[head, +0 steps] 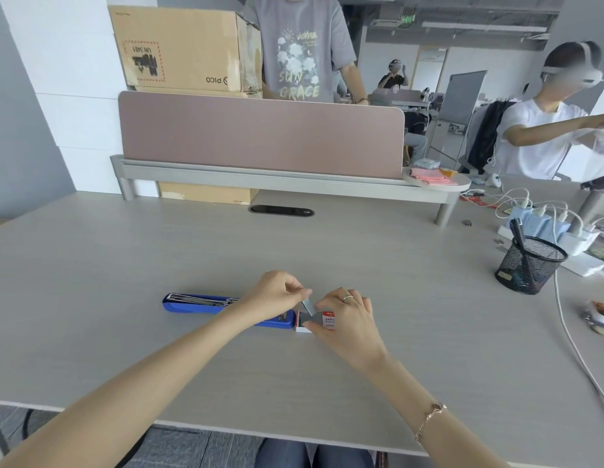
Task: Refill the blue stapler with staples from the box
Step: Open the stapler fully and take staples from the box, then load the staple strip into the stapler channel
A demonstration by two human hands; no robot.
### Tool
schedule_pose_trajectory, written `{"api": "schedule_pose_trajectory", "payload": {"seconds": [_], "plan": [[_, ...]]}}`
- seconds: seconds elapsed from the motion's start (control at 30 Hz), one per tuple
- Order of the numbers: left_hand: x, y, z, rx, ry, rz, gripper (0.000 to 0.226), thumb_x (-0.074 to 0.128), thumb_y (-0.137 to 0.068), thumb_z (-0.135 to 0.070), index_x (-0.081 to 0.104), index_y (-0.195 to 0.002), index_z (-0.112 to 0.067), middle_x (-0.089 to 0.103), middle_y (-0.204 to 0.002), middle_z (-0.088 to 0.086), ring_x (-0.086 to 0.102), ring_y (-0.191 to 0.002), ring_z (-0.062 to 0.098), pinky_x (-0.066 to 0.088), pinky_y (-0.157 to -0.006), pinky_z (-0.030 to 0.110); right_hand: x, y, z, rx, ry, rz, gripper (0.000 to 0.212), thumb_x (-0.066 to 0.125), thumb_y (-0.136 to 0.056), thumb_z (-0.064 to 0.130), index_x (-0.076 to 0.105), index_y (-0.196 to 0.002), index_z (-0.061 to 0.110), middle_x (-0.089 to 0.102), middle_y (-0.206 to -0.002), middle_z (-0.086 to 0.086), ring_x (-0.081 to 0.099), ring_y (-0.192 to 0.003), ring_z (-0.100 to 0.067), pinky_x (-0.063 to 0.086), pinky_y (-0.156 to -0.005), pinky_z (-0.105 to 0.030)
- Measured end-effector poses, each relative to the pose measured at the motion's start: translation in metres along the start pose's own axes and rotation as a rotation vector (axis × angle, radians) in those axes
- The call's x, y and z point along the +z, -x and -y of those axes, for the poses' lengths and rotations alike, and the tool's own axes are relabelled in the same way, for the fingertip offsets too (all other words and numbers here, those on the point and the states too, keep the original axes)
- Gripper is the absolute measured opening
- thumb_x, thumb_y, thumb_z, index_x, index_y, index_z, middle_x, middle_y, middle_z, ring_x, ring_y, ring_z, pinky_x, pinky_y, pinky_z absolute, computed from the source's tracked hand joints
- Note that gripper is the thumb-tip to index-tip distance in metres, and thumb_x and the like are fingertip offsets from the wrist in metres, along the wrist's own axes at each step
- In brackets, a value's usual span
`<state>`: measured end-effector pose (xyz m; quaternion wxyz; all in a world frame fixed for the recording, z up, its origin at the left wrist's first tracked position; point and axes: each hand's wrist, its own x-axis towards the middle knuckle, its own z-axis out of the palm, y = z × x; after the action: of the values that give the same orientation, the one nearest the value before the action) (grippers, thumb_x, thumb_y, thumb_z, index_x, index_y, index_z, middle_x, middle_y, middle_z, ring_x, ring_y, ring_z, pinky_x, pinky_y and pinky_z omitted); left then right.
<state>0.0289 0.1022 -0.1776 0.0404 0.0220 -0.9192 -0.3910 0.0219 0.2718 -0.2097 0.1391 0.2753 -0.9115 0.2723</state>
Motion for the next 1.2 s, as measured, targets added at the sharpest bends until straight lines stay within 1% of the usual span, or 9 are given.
{"api": "schedule_pose_trajectory", "payload": {"seconds": [0.2, 0.33, 0.43, 0.53, 0.67, 0.73, 0.8, 0.93, 1.2], "plan": [[0.001, 0.007, 0.005, 0.005, 0.007, -0.035, 0.024, 0.062, -0.087, -0.034, 0.07, -0.076, -0.014, 0.068, -0.079, 0.002, 0.06, -0.073, 0.012, 0.041, -0.061, 0.02, 0.008, 0.0, 0.003, 0.004, -0.032, -0.031, 0.021, 0.067, -0.077, 0.037, 0.066, -0.088, 0.02, 0.063, -0.1, 0.002, 0.05, -0.101, -0.022, 0.023, -0.079, -0.026], [-0.001, 0.009, 0.011, 0.016, -0.001, -0.031, 0.025, 0.062, -0.087, -0.036, 0.071, -0.079, -0.014, 0.072, -0.086, 0.006, 0.065, -0.084, 0.018, 0.044, -0.066, 0.024, 0.008, 0.0, 0.003, 0.016, -0.049, -0.051, 0.015, 0.067, -0.078, 0.034, 0.066, -0.087, 0.022, 0.066, -0.096, 0.003, 0.051, -0.1, -0.021, 0.023, -0.079, -0.026], [-0.002, 0.009, 0.016, 0.028, -0.014, -0.016, 0.027, 0.061, -0.087, -0.039, 0.071, -0.081, -0.015, 0.071, -0.088, 0.003, 0.064, -0.085, 0.016, 0.044, -0.066, 0.025, 0.007, -0.001, 0.003, 0.012, -0.062, -0.066, 0.013, 0.066, -0.079, 0.033, 0.065, -0.086, 0.021, 0.067, -0.094, 0.004, 0.052, -0.098, -0.021, 0.022, -0.078, -0.026], [-0.005, 0.01, 0.018, 0.07, -0.041, -0.045, 0.022, 0.065, -0.085, -0.039, 0.067, -0.078, -0.017, 0.067, -0.089, -0.001, 0.059, -0.086, 0.011, 0.042, -0.069, 0.023, 0.007, -0.003, 0.003, -0.018, -0.046, -0.09, 0.011, 0.067, -0.079, 0.031, 0.066, -0.085, 0.021, 0.068, -0.092, 0.003, 0.054, -0.098, -0.022, 0.024, -0.079, -0.027], [-0.016, 0.014, 0.02, 0.194, -0.081, -0.064, 0.017, 0.072, -0.08, -0.035, 0.059, -0.082, -0.025, 0.057, -0.088, -0.012, 0.052, -0.086, -0.001, 0.039, -0.072, 0.009, 0.006, -0.007, 0.006, -0.045, -0.035, -0.125, 0.009, 0.069, -0.078, 0.029, 0.067, -0.084, 0.023, 0.069, -0.089, 0.002, 0.056, -0.095, -0.024, 0.026, -0.079, -0.029], [-0.023, 0.016, 0.022, 0.238, -0.087, -0.01, 0.015, 0.072, -0.08, -0.035, 0.064, -0.087, -0.025, 0.058, -0.092, -0.011, 0.053, -0.091, 0.0, 0.041, -0.079, 0.014, 0.006, -0.009, 0.008, -0.055, -0.033, -0.128, 0.01, 0.07, -0.078, 0.029, 0.068, -0.085, 0.022, 0.07, -0.091, 0.003, 0.056, -0.096, -0.024, 0.025, -0.081, -0.028], [-0.03, 0.015, 0.026, 0.263, -0.105, 0.053, 0.016, 0.072, -0.08, -0.038, 0.068, -0.089, -0.025, 0.06, -0.096, -0.007, 0.054, -0.096, 0.005, 0.044, -0.088, 0.027, 0.007, -0.011, 0.011, -0.066, -0.019, -0.123, 0.013, 0.069, -0.078, 0.03, 0.068, -0.086, 0.02, 0.07, -0.093, 0.003, 0.055, -0.099, -0.023, 0.024, -0.082, -0.027], [-0.038, 0.017, 0.033, 0.277, -0.187, 0.084, 0.014, 0.07, -0.079, -0.043, 0.067, -0.09, -0.034, 0.061, -0.1, -0.008, 0.053, -0.099, 0.008, 0.046, -0.092, 0.039, 0.009, -0.014, 0.016, -0.084, -0.01, -0.098, 0.015, 0.068, -0.079, 0.03, 0.068, -0.089, 0.019, 0.071, -0.096, 0.003, 0.053, -0.104, -0.022, 0.02, -0.083, -0.025], [-0.057, 0.023, 0.041, 0.261, -0.358, 0.142, 0.019, 0.06, -0.088, -0.043, 0.063, -0.1, -0.03, 0.058, -0.103, -0.007, 0.049, -0.099, 0.01, 0.042, -0.086, 0.03, 0.017, -0.025, 0.034, -0.063, -0.05, -0.008, 0.016, 0.064, -0.081, 0.034, 0.068, -0.092, 0.023, 0.07, -0.097, 0.007, 0.047, -0.108, -0.017, 0.015, -0.08, -0.023]]}}
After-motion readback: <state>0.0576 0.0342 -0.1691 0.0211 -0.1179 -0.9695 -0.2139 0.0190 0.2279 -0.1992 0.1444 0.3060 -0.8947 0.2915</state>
